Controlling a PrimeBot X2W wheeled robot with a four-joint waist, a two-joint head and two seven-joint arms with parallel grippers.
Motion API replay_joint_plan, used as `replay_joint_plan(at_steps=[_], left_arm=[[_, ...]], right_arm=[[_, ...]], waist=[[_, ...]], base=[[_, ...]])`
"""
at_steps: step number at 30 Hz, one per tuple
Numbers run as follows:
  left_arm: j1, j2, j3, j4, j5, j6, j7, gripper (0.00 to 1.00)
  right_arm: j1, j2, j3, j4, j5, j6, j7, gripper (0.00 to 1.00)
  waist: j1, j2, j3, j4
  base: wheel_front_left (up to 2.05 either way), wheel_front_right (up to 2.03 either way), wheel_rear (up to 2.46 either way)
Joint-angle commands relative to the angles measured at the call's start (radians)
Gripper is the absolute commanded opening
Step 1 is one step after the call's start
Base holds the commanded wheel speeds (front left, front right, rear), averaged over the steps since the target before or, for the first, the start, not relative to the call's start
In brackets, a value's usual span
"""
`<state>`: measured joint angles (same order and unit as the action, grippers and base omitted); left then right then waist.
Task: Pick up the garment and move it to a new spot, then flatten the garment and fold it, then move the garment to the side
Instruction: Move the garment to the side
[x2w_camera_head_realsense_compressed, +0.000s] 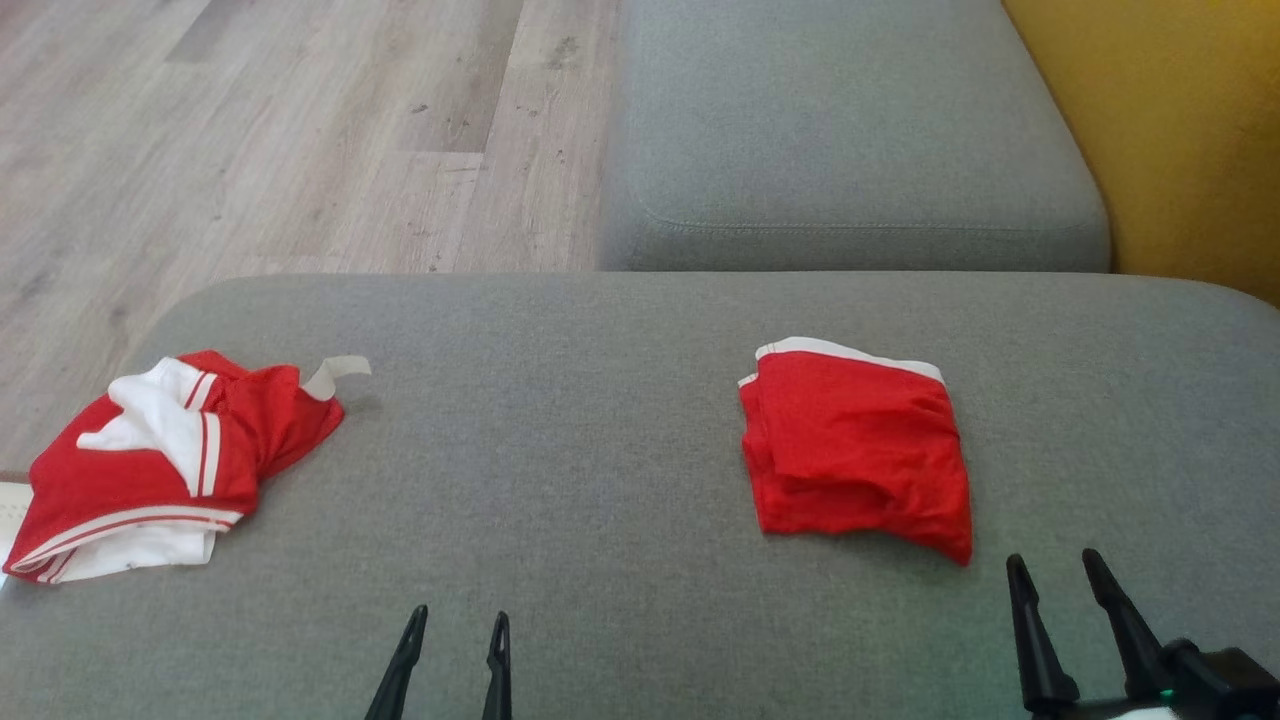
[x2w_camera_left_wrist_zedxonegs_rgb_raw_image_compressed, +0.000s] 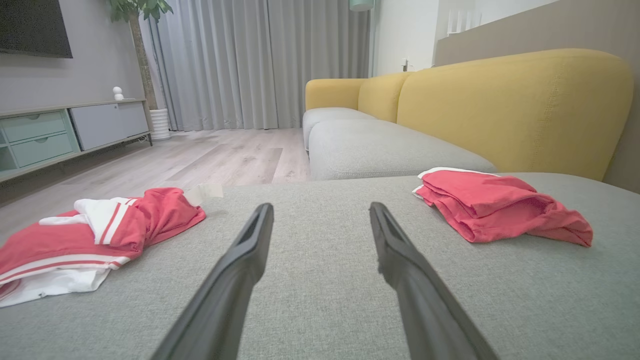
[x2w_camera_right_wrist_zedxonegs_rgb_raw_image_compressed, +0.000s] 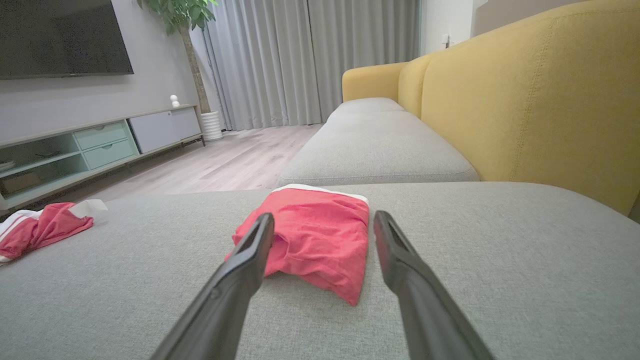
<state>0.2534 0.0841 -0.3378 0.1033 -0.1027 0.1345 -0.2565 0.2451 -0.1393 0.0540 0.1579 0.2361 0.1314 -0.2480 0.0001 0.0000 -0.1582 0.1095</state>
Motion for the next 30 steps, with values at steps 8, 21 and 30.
replay_joint_plan(at_steps=[8, 21, 30], left_arm=[[-0.033, -0.013, 0.046, -0.016, 0.024, -0.011, -0.005, 1.00], [-0.033, -0.020, 0.056, -0.007, 0.031, -0.022, -0.005, 1.00], [-0.041, -0.024, 0.055, -0.004, 0.037, -0.027, -0.005, 1.00]], right_arm=[[-0.017, -0.007, 0.023, -0.021, -0.009, -0.001, -0.014, 1.00], [-0.010, -0.010, 0.025, -0.014, -0.016, -0.001, -0.014, 1.00], [-0.047, -0.023, 0.031, 0.015, -0.012, -0.001, -0.014, 1.00]], waist=[[-0.0001, 0.0000, -0.008, -0.008], [-0.0001, 0.0000, -0.010, -0.007], [-0.0001, 0.0000, 0.018, -0.016]], base=[[0.00, 0.00, 0.00], [0.00, 0.00, 0.00], [0.00, 0.00, 0.00]])
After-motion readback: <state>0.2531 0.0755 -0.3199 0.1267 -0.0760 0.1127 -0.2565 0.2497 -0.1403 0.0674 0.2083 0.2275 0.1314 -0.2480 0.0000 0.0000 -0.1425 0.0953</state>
